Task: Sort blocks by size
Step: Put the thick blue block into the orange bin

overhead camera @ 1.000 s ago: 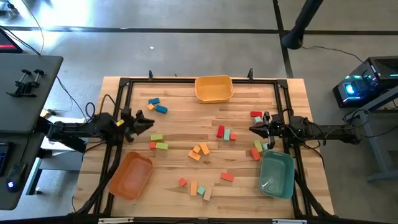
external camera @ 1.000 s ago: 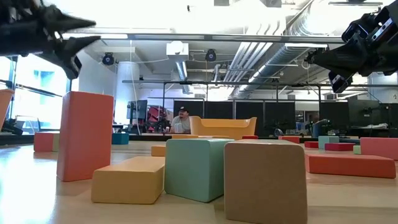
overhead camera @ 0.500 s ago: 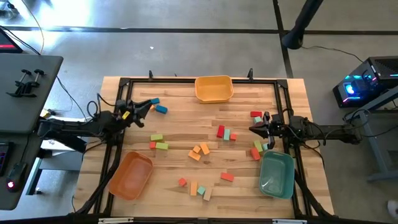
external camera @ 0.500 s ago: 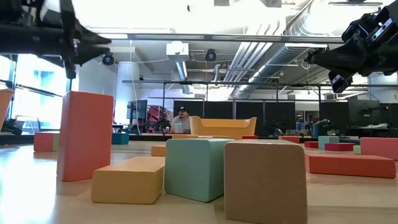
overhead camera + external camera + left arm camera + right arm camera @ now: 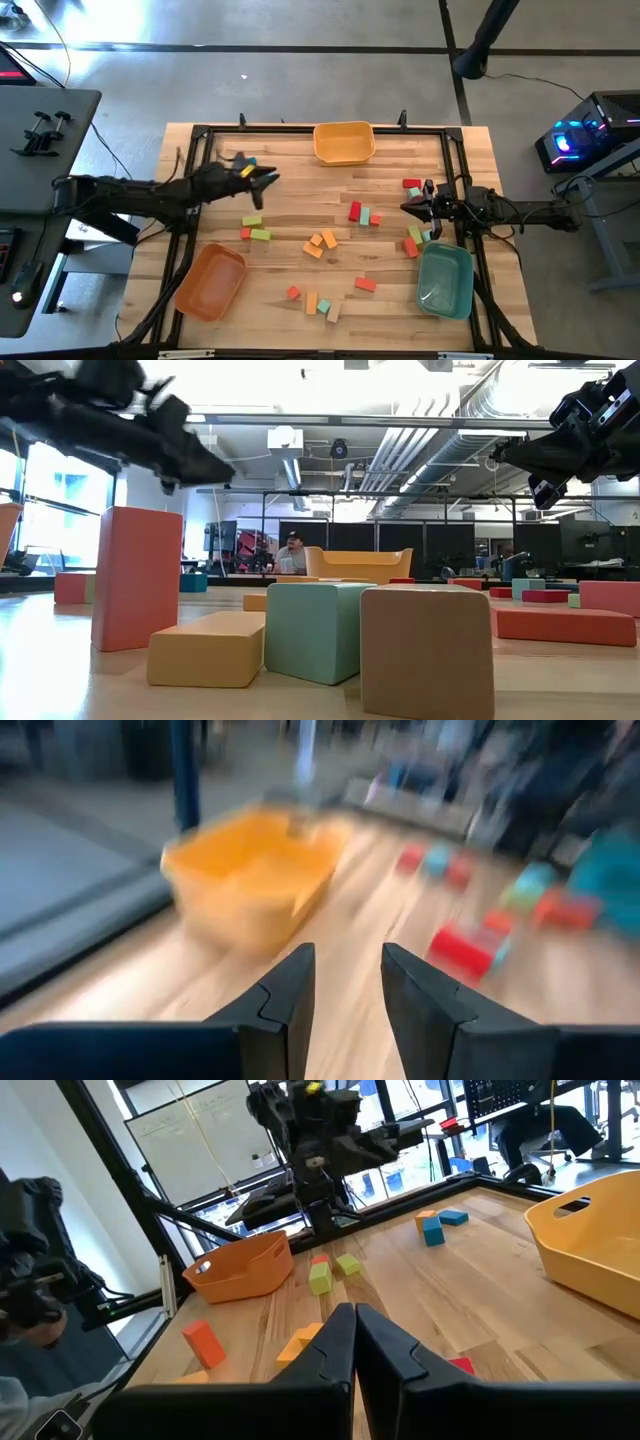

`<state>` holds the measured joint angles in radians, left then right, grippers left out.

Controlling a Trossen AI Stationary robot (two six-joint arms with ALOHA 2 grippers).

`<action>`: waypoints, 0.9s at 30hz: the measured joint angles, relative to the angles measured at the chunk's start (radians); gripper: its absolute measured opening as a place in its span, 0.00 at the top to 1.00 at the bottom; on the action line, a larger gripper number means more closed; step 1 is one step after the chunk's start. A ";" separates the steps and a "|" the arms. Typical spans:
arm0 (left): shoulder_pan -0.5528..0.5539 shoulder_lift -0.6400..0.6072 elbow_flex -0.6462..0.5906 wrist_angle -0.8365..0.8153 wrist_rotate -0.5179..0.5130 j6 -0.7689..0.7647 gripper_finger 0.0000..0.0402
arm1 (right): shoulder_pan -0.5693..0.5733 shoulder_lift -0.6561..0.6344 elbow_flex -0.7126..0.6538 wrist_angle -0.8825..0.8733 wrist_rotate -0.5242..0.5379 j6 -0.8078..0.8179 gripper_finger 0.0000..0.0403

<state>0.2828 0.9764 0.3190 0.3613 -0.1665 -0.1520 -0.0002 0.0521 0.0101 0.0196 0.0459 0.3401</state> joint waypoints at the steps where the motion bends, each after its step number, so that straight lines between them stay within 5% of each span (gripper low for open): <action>1: 0.017 0.031 0.054 -0.108 0.000 0.000 0.74 | 0.000 0.000 0.000 0.000 0.000 0.000 1.00; 6: 0.075 0.180 0.330 -0.553 -0.009 0.121 0.71 | 0.000 0.000 0.000 0.000 0.000 0.000 1.00; 14: 0.122 0.392 0.658 -0.990 -0.048 0.266 0.50 | 0.000 0.000 0.000 0.000 0.000 0.000 1.00; 21: 0.175 0.582 0.755 -1.211 -0.105 0.393 0.31 | 0.000 0.000 0.000 0.000 0.000 0.000 1.00; 27: 0.182 0.746 0.756 -1.254 -0.201 0.641 0.28 | 0.000 0.000 0.000 0.000 0.000 0.000 1.00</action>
<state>0.4647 1.7221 1.0748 -0.8929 -0.3673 0.4894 0.0001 0.0517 0.0101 0.0196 0.0460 0.3401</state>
